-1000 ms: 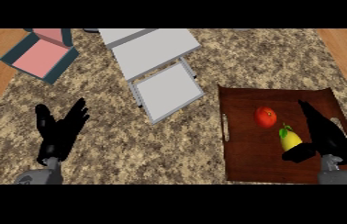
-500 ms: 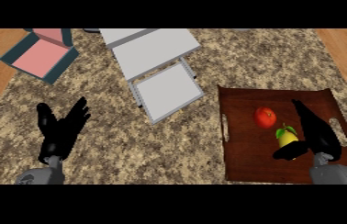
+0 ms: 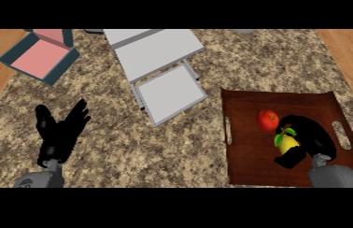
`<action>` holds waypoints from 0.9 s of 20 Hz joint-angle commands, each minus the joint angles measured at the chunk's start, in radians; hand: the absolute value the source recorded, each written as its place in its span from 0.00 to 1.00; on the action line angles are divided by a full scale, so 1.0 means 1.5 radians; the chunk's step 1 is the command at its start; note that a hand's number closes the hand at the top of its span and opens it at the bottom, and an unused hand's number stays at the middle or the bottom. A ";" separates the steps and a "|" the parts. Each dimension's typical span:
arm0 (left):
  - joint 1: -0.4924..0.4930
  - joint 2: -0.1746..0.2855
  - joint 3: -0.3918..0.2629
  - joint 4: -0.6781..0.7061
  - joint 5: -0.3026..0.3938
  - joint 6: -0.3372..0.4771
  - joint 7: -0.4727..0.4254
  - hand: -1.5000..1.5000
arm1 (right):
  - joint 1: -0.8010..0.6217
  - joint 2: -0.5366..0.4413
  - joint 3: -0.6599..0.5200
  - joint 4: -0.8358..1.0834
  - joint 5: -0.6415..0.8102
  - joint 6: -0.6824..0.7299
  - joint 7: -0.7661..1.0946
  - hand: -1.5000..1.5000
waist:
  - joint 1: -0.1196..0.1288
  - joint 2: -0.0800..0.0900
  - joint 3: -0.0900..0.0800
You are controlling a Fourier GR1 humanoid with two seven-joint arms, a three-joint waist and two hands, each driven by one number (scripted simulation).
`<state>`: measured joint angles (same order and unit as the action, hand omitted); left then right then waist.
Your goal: Pick the lemon from the tray and place it in the tiered shelf
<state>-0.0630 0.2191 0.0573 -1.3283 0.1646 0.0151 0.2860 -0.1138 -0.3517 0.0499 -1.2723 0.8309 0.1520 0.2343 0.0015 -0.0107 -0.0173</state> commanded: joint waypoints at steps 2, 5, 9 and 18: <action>0.007 0.011 0.010 -0.017 0.011 -0.021 0.014 0.50 | 0.016 0.029 0.011 0.012 0.008 -0.046 -0.054 1.00 | 0.000 0.007 0.012; -0.001 -0.001 -0.005 -0.012 -0.002 -0.007 0.014 0.50 | -0.017 0.094 0.131 -0.070 0.022 0.030 -0.049 1.00 | 0.008 0.006 0.011; -0.015 -0.017 -0.030 -0.010 -0.009 -0.017 0.011 0.50 | -0.058 0.202 0.319 -0.092 0.046 0.109 -0.091 1.00 | 0.053 0.010 0.010; 0.001 -0.005 0.005 -0.011 0.005 -0.008 0.015 0.50 | -0.112 0.234 0.483 -0.406 -0.077 0.053 0.150 1.00 | 0.002 0.002 0.011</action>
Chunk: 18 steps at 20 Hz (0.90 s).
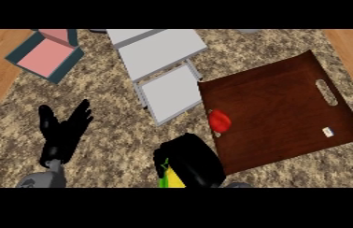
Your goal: Pick the lemon from the tray and place it in the tiered shelf
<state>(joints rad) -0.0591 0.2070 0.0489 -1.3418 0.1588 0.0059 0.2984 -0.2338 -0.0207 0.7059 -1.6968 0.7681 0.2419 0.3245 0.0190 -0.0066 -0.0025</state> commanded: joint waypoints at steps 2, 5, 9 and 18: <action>0.020 -0.002 0.011 0.000 0.011 -0.007 -0.011 0.50 | -0.048 0.013 0.048 -0.217 -0.014 0.028 0.168 1.00 | -0.015 -0.002 0.001; 0.009 0.015 0.012 0.002 0.008 -0.020 0.001 0.50 | -0.120 0.014 0.036 -0.258 -0.028 -0.014 0.269 1.00 | -0.011 0.000 0.001; -0.020 0.009 0.021 0.050 -0.005 -0.008 -0.026 0.50 | -0.268 0.014 -0.049 -0.315 -0.121 0.051 0.421 1.00 | -0.011 0.003 0.000; -0.009 -0.012 0.013 0.037 -0.013 0.004 -0.028 0.50 | -0.542 0.014 -0.281 -0.173 -0.250 0.052 0.515 1.00 | -0.009 0.004 0.000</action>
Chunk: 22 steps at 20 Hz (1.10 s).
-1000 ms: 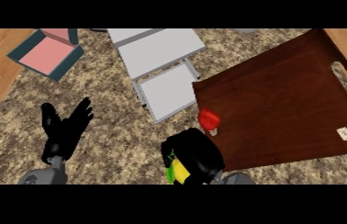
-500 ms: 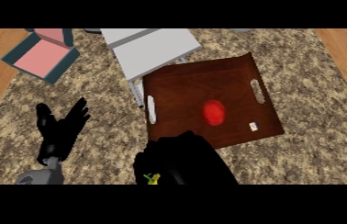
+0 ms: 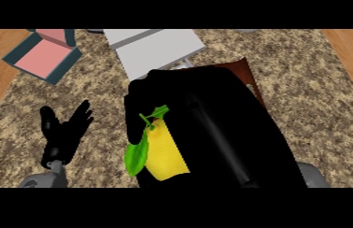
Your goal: Pick the lemon from the tray and place it in the tiered shelf
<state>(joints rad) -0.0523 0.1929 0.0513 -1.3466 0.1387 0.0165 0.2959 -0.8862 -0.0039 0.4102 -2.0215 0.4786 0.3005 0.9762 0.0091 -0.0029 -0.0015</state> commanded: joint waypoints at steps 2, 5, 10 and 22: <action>-0.024 -0.016 -0.006 0.008 -0.006 0.012 0.010 0.50 | -0.167 0.002 -0.141 0.129 -0.038 0.003 0.033 1.00 | 0.001 0.002 0.000; 0.022 -0.005 -0.002 -0.013 0.003 -0.015 -0.008 0.50 | -0.211 0.002 -0.177 0.191 -0.040 0.014 0.017 1.00 | 0.002 0.001 0.000; 0.018 0.006 0.010 -0.036 0.013 -0.020 0.015 0.50 | -0.287 -0.039 -0.240 0.335 -0.045 0.017 -0.083 1.00 | 0.004 0.002 0.001; 0.008 -0.023 0.000 0.000 -0.029 0.011 -0.019 0.50 | -0.317 -0.065 -0.237 0.581 -0.005 0.009 -0.312 1.00 | 0.004 0.004 0.000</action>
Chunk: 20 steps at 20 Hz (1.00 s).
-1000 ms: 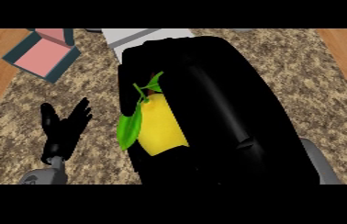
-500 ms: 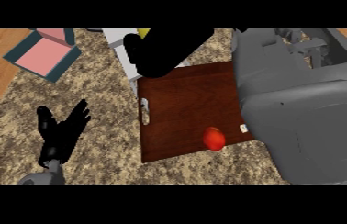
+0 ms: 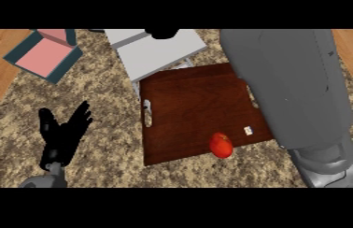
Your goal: Pick the lemon from the tray and place it in the tiered shelf
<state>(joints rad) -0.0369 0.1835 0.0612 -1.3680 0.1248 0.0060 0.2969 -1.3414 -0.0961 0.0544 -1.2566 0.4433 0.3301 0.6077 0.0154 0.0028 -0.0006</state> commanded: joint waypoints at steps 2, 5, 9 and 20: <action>-0.033 -0.028 -0.011 0.034 -0.017 0.019 -0.010 0.50 | -0.028 0.031 0.025 0.103 0.048 -0.044 -0.068 1.00 | -0.001 0.001 0.000; 0.003 -0.027 -0.020 -0.022 -0.014 0.016 0.011 0.50 | -0.031 -0.001 -0.001 0.179 0.059 -0.057 -0.135 1.00 | 0.003 0.001 0.000; -0.047 -0.017 0.000 0.037 -0.008 0.005 0.003 0.50 | -0.077 0.000 -0.017 0.277 0.083 -0.107 -0.197 1.00 | 0.004 0.003 0.000; -0.053 -0.004 0.011 0.029 -0.006 -0.004 0.022 0.50 | -0.119 0.024 -0.045 0.415 0.096 -0.167 -0.317 1.00 | 0.004 0.003 0.000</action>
<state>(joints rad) -0.0725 0.1751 0.0734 -1.3381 0.1212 -0.0113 0.2971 -1.4978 -0.0499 0.0052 -0.7012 0.5876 0.0865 0.2090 0.0234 0.0065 -0.0010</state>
